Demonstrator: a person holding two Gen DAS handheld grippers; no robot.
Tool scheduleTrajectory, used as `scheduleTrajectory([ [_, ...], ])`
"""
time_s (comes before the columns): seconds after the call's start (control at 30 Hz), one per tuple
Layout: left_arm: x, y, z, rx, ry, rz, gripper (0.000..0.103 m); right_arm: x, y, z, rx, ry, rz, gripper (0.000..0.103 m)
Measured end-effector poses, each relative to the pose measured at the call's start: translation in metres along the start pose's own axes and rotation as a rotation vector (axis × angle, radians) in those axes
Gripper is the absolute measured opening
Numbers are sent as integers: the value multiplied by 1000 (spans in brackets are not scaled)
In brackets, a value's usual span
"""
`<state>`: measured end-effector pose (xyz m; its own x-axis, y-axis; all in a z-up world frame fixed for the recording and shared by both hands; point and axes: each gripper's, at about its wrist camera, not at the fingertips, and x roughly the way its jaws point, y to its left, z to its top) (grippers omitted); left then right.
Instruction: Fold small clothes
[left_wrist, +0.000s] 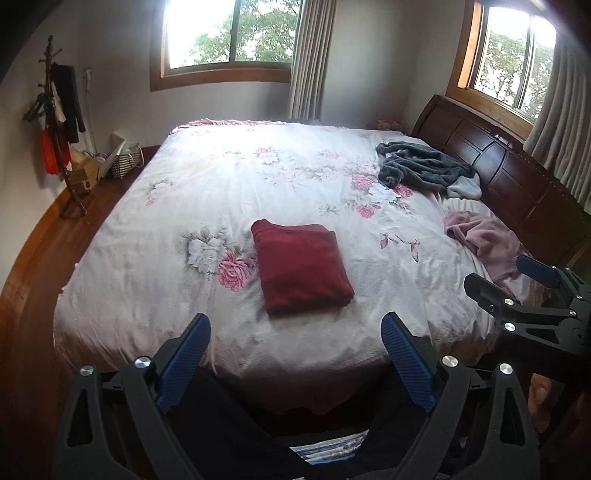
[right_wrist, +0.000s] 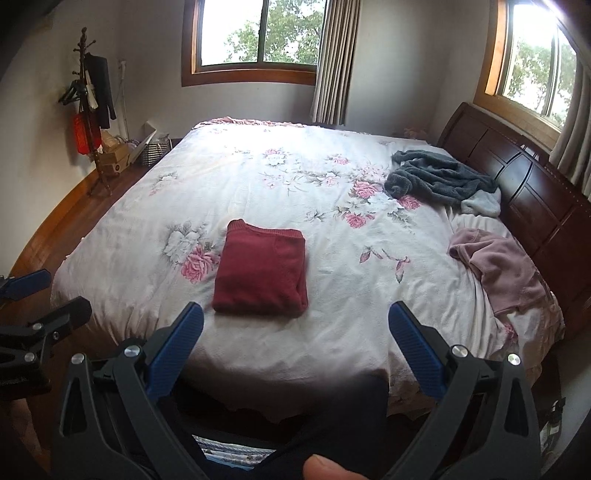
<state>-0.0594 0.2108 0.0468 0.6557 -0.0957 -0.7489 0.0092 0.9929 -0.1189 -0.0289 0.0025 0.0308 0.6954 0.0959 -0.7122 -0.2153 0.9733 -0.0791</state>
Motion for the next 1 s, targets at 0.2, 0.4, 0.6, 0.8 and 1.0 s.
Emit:
scheduleTrajectory([
  [0.2, 4, -4, -1, -4, 4, -8, 94, 7, 0, 2, 4, 13, 3, 100],
  [0.4, 16, 0, 3, 2, 29, -12, 94, 17, 0, 3, 7, 27, 12, 100],
  [0.6, 25, 1, 5, 10, 48, -18, 94, 24, -1, 4, 6, 36, 15, 100],
  [0.8, 27, 1, 6, 12, 45, -16, 94, 28, -6, 6, 19, 36, 33, 100],
  [1.0, 29, 2, 6, 10, 53, -17, 94, 29, -7, 5, 17, 26, 29, 100],
])
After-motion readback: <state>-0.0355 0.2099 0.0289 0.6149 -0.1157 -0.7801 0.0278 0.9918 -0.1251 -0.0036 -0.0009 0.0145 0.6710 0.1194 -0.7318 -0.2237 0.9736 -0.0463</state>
